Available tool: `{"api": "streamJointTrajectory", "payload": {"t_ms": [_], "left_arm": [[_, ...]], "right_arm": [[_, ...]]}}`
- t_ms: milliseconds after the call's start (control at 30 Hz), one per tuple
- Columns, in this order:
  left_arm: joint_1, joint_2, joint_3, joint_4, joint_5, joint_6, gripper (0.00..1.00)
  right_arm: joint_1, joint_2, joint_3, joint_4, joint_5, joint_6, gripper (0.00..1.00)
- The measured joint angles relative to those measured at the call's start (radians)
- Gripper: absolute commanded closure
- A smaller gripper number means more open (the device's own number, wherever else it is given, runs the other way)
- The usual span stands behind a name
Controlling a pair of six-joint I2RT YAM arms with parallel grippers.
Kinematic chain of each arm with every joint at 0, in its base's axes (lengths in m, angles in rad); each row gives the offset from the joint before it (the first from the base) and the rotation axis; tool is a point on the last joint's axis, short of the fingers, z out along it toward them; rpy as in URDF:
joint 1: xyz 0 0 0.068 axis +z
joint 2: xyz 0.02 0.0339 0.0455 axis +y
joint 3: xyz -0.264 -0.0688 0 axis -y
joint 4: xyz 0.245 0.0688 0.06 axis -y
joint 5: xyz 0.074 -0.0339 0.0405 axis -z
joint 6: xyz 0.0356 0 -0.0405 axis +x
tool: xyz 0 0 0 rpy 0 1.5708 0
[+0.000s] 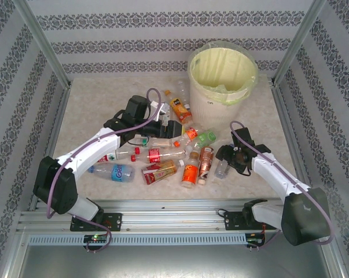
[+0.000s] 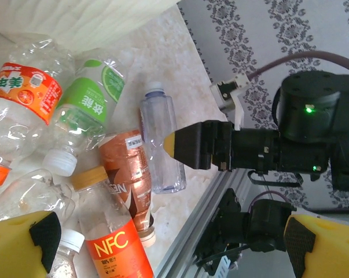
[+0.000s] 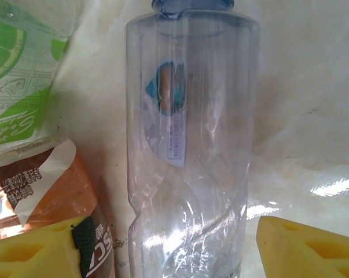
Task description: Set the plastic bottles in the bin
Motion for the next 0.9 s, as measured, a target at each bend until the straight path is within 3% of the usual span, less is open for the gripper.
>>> {"api": "streamJointTrajectory", "payload": {"t_ms": [267, 900], "left_arm": [[-0.033, 0.022, 0.058, -0.069, 0.047, 0.064, 0.00], [-0.094, 0.047, 0.100, -0.199, -0.074, 0.176, 0.00]], "right_arm": [[0.000, 0.048, 0.000, 0.031, -0.011, -0.003, 0.29], [-0.006, 0.079, 0.000, 0.054, -0.010, -0.008, 0.44]]}}
